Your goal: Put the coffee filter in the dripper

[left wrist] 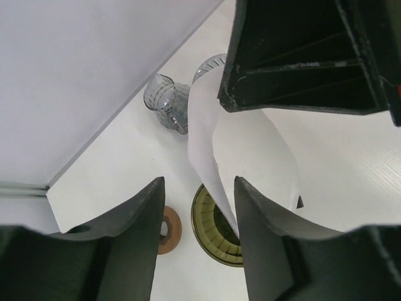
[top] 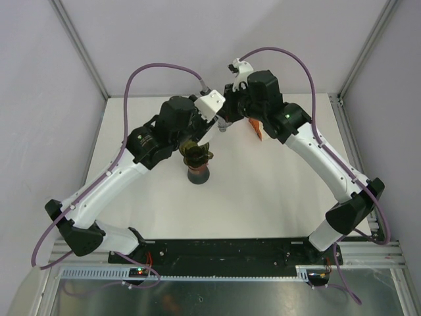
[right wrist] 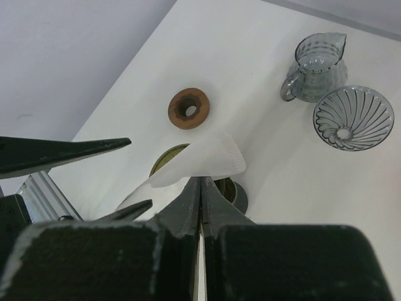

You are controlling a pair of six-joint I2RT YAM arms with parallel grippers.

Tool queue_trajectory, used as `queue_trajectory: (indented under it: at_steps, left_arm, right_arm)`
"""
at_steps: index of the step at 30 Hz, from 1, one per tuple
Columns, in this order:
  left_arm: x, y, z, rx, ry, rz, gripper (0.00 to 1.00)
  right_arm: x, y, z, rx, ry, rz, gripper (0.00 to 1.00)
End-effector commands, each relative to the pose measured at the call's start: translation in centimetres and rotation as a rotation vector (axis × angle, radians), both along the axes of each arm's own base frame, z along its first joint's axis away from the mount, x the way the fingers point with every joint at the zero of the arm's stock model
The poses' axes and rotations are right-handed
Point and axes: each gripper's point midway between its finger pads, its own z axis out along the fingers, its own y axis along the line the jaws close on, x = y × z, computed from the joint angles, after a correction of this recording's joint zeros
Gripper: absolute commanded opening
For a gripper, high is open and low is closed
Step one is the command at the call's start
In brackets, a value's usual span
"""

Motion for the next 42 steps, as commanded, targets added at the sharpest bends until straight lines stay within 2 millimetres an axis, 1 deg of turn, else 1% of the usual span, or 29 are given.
queue_trajectory:
  at_steps: [1, 3, 5, 8, 10, 13, 14, 16, 17, 18, 19, 20, 21, 22, 23, 25, 27, 29, 31, 37, 42]
  left_arm:
    - [0.4, 0.3, 1.5, -0.022, -0.048, 0.030, 0.47]
    - [0.4, 0.0, 1.7, -0.035, -0.047, 0.020, 0.39]
    - [0.3, -0.2, 1.8, -0.044, -0.045, 0.011, 0.28]
    - [0.3, -0.2, 1.5, -0.040, -0.042, 0.012, 0.07]
    - [0.1, 0.0, 1.4, -0.035, -0.041, 0.012, 0.02]
    - [0.1, 0.6, 1.4, -0.034, -0.043, 0.018, 0.00]
    - [0.3, 1.0, 1.6, -0.040, -0.044, 0.025, 0.00]
    - [0.5, 1.7, 1.9, -0.060, -0.042, 0.030, 0.00]
    - [0.6, 1.9, 2.1, -0.076, -0.039, 0.025, 0.00]
    - [0.7, 2.2, 2.3, -0.089, -0.036, 0.026, 0.00]
    - [0.6, 2.3, 2.4, -0.100, -0.033, 0.015, 0.00]
    - [0.7, 2.5, 2.5, -0.109, -0.030, 0.012, 0.00]
    - [0.5, 2.6, 2.7, -0.119, -0.029, 0.003, 0.00]
    - [0.4, 2.6, 2.7, -0.123, -0.026, -0.003, 0.00]
    - [0.2, 2.7, 2.9, -0.131, -0.025, -0.012, 0.00]
    - [-0.1, 2.6, 2.9, -0.141, -0.019, -0.031, 0.00]
    - [-0.6, 2.4, 2.9, -0.153, -0.010, -0.052, 0.00]
    - [-1.0, 2.3, 2.8, -0.162, 0.001, -0.066, 0.00]
    - [-1.2, 2.3, 2.6, -0.162, 0.010, -0.072, 0.00]
    - [-2.1, 1.9, 2.0, -0.164, 0.041, -0.112, 0.00]
    - [-2.5, 1.9, 1.8, -0.157, 0.053, -0.127, 0.00]
  right_arm:
    - [-1.1, 0.0, 2.7, 0.061, -0.054, 0.032, 0.00]
    - [-1.3, 0.0, 2.6, 0.058, -0.052, 0.043, 0.00]
    - [-1.5, -0.1, 2.5, 0.058, -0.052, 0.052, 0.00]
    - [-1.8, 0.1, 2.4, 0.062, -0.053, 0.084, 0.00]
    - [-2.1, 0.1, 2.5, 0.067, -0.063, 0.115, 0.00]
    - [-2.8, -0.2, 2.9, 0.063, -0.109, 0.169, 0.20]
    - [-2.9, -0.6, 2.9, 0.053, -0.133, 0.182, 0.25]
    - [-3.5, -1.6, 4.0, 0.053, -0.227, 0.197, 0.41]
    - [-3.9, -2.0, 3.8, 0.043, -0.264, 0.215, 0.46]
    - [-4.6, -2.4, 4.6, 0.038, -0.345, 0.237, 0.51]
    - [-5.5, -2.6, 4.4, 0.025, -0.401, 0.278, 0.55]
    - [-6.4, -2.9, 5.2, 0.007, -0.499, 0.316, 0.58]
    - [-7.7, -2.8, 5.0, -0.015, -0.574, 0.377, 0.60]
    - [-8.9, -3.0, 5.3, -0.061, -0.687, 0.430, 0.63]
    - [-10.2, -2.7, 5.0, -0.097, -0.766, 0.490, 0.66]
    - [-12.3, -2.3, 4.1, -0.244, -0.987, 0.620, 0.69]
    - [-14.0, -1.8, 2.7, -0.369, -1.132, 0.734, 0.71]
    - [-14.7, -1.3, 1.9, -0.433, -1.200, 0.784, 0.72]
    - [-14.6, -0.6, 1.5, -0.489, -1.246, 0.794, 0.72]
    - [-13.6, 2.2, -0.5, -0.758, -1.378, 0.790, 0.74]
    - [-12.0, 3.6, -1.9, -0.909, -1.402, 0.786, 0.73]
